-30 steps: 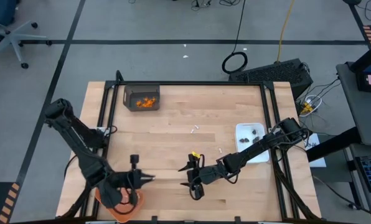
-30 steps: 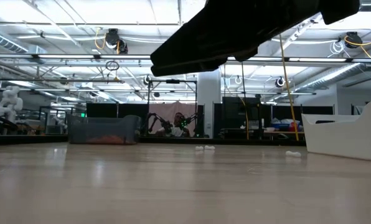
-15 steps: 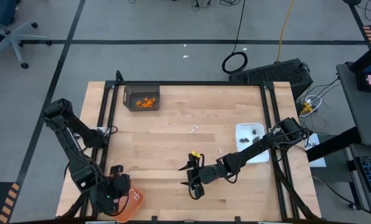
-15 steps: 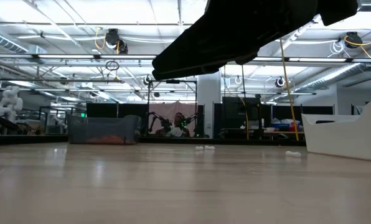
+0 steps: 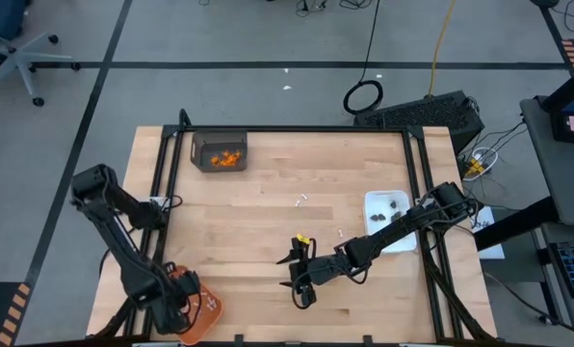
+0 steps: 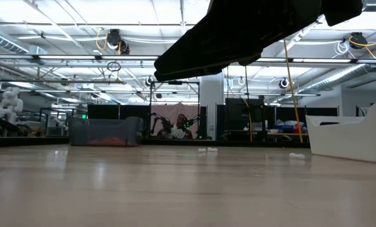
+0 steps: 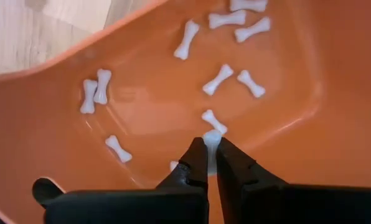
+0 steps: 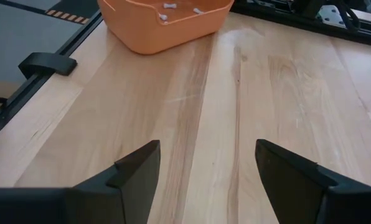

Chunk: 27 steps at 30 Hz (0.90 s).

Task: Sort Halloween decoration
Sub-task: Put the white bone toy into the orange bin

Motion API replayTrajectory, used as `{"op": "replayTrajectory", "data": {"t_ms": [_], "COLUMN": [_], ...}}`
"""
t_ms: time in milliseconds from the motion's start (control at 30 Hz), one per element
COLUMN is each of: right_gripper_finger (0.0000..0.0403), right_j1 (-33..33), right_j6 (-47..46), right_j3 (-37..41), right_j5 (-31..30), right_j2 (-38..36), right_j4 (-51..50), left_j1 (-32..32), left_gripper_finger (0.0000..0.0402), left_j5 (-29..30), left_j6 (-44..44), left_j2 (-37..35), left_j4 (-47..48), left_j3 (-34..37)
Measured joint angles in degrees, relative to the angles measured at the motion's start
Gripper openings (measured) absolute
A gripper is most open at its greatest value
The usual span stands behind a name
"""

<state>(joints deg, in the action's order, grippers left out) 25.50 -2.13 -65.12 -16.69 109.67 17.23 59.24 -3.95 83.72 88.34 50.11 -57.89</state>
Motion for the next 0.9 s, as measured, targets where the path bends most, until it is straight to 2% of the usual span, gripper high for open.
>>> {"op": "replayTrajectory", "data": {"t_ms": [167,267,400,567,767,900], "right_gripper_finger": [0.0247,0.0247,0.0247,0.0247,0.0247,0.0247], "right_j1": [-0.02,-0.02,-0.13,-0.72,-2.99,-6.54], "right_j6": [-0.11,-0.13,-0.07,-1.8,-0.3,1.58], "right_j3": [0.0,0.0,0.0,0.0,0.0,-0.02], "right_j5": [0.0,-0.02,-0.88,-1.6,-3.0,-3.1], "right_j2": [0.0,0.0,0.0,0.0,-1.33,-3.26], "right_j4": [0.0,0.01,-0.12,-2.03,-7.15,-11.48], "left_j1": [0.0,0.0,0.0,-0.13,-1.47,-1.46], "left_gripper_finger": [0.0014,0.0032,0.006,0.0081,0.0083,0.0083], "left_j5": [-0.01,0.02,2.1,4.53,5.95,13.72], "left_j6": [3.1,7.19,7.89,5.35,-0.61,-3.58], "left_j2": [1.95,2.52,2.82,2.82,1.72,0.45], "left_j4": [-0.04,0.04,0.17,0.32,0.18,0.24], "left_j3": [0.0,0.0,0.03,0.03,0.03,0.03]}}
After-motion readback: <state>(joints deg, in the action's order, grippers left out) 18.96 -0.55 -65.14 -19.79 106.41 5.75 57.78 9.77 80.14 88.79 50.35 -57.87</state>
